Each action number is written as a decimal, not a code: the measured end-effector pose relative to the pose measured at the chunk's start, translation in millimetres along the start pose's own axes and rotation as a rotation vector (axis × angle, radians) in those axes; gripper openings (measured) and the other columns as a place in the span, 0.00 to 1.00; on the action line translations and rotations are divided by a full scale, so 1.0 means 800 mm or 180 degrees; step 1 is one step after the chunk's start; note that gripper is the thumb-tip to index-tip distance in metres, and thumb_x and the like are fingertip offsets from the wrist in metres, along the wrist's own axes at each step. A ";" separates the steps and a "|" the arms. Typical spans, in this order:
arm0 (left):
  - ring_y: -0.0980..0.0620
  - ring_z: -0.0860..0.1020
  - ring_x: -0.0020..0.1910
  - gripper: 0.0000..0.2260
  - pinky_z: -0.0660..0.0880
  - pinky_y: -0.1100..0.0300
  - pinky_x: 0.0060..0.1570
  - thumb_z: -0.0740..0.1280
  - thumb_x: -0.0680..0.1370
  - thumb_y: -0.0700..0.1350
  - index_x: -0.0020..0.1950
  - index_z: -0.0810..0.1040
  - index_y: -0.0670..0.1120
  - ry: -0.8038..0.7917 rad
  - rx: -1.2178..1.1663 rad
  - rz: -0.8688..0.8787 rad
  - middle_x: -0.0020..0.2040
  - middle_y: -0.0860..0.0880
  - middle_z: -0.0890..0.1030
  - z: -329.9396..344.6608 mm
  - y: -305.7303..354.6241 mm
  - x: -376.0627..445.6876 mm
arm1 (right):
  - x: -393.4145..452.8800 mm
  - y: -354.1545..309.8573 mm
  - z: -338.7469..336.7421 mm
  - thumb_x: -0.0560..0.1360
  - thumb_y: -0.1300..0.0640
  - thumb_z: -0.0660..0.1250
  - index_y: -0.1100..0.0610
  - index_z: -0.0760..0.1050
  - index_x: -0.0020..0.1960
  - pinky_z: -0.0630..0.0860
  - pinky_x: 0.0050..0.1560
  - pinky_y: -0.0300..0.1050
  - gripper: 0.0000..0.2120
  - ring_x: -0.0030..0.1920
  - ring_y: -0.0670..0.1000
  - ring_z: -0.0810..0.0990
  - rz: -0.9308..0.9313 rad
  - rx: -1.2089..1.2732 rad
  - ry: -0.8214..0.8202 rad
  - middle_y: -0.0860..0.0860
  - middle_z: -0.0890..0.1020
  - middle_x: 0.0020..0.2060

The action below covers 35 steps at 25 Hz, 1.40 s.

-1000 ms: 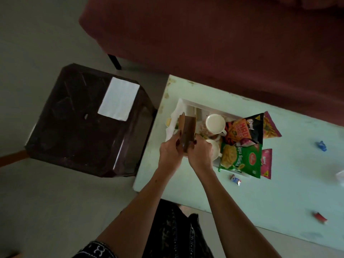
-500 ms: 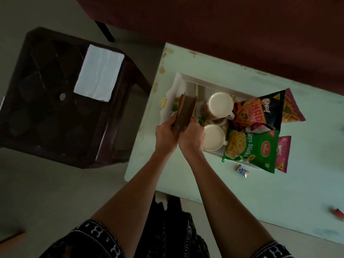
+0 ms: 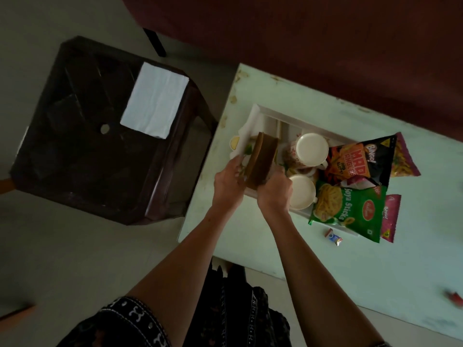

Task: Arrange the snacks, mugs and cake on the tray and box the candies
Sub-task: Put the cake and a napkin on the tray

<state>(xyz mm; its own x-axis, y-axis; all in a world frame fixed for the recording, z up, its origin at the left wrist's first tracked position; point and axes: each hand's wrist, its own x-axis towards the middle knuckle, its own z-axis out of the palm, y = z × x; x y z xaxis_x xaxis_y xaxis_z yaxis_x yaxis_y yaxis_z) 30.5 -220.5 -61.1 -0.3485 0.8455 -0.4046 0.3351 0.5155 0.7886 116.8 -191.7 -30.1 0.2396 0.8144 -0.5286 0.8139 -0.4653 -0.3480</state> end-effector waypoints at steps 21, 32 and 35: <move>0.48 0.71 0.59 0.20 0.70 0.55 0.57 0.70 0.72 0.48 0.62 0.72 0.45 0.1254 0.0618 -0.0622 0.60 0.46 0.73 -0.261 -0.032 0.145 | -0.012 -0.253 0.117 0.70 0.50 0.72 0.60 0.73 0.57 0.69 0.47 0.43 0.21 0.54 0.55 0.77 -0.0248 0.0755 -0.0039 0.56 0.79 0.54; 0.48 0.77 0.43 0.05 0.72 0.56 0.40 0.69 0.71 0.42 0.43 0.75 0.44 0.0457 0.0624 -0.0524 0.44 0.48 0.78 -0.258 -0.011 0.130 | -0.014 -0.244 0.110 0.67 0.56 0.74 0.61 0.71 0.58 0.78 0.53 0.50 0.23 0.54 0.58 0.79 0.0289 0.1278 -0.0465 0.58 0.80 0.54; 0.49 0.78 0.42 0.05 0.74 0.58 0.39 0.69 0.71 0.41 0.41 0.74 0.46 0.0403 0.0612 -0.0375 0.41 0.50 0.78 -0.243 0.005 0.099 | -0.027 -0.227 0.090 0.69 0.58 0.71 0.59 0.75 0.58 0.77 0.48 0.44 0.18 0.53 0.57 0.80 0.0025 0.1160 -0.0528 0.56 0.82 0.54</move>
<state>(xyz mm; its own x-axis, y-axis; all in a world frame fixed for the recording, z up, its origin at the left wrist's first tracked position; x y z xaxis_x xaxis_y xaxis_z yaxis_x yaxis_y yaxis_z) -165.6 -178.8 -0.1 -0.4978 0.7601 -0.4177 0.4418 0.6367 0.6321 -74.2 -149.4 -11.0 0.1320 0.7572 -0.6397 0.5640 -0.5881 -0.5797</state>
